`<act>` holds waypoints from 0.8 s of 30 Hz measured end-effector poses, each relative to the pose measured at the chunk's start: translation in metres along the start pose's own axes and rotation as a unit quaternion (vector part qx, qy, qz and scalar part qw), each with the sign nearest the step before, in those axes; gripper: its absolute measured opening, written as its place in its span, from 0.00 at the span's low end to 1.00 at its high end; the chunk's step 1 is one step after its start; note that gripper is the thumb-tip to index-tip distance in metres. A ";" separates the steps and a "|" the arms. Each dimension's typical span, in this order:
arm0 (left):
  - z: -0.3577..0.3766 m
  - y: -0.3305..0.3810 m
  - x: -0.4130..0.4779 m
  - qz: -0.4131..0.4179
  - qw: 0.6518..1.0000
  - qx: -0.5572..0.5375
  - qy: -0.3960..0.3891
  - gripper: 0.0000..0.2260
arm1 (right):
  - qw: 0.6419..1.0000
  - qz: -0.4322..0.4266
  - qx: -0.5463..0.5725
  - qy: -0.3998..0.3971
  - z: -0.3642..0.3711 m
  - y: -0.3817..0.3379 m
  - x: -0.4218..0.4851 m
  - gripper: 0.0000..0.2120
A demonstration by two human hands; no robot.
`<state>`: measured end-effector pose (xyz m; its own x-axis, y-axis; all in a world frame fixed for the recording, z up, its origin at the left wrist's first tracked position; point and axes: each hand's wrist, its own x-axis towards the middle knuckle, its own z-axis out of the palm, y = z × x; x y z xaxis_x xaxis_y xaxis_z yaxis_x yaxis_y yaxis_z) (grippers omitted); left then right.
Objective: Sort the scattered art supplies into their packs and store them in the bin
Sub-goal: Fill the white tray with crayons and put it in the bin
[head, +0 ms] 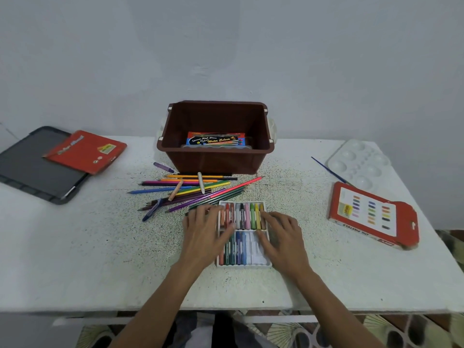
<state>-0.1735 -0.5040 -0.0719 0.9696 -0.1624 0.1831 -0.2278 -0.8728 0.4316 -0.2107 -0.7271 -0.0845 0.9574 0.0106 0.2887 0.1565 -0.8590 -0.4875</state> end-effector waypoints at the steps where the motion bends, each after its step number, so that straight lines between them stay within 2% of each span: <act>1: -0.002 -0.004 0.006 -0.013 1.000 0.004 0.012 0.28 | 1.000 0.000 0.012 -0.004 -0.002 0.001 -0.001 0.24; 6: -0.004 -0.021 0.041 -0.049 0.995 0.075 0.050 0.22 | 0.998 -0.025 0.016 -0.054 -0.006 0.008 -0.011 0.27; 15: -0.006 -0.024 0.077 -0.035 0.975 0.217 0.033 0.15 | 0.999 -0.015 0.009 -0.043 -0.003 0.009 -0.014 0.26; 18: -0.009 -0.024 0.081 -0.047 0.977 0.205 0.044 0.09 | 0.999 -0.014 0.004 -0.042 -0.003 0.007 -0.014 0.26; 20: -0.011 -0.024 0.081 -0.061 0.980 0.177 0.067 0.08 | 0.999 -0.016 0.002 -0.041 -0.004 0.007 -0.014 0.26; 24: -0.024 -0.017 0.072 -0.033 0.988 0.060 0.139 0.07 | 0.999 -0.016 -0.003 -0.044 -0.004 0.007 -0.013 0.26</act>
<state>-0.1022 -0.4903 -0.0451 0.9161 0.0147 0.4008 -0.1368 -0.9279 0.3467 -0.2228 -0.7356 -0.0888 0.9694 0.0829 0.2312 0.1867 -0.8605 -0.4740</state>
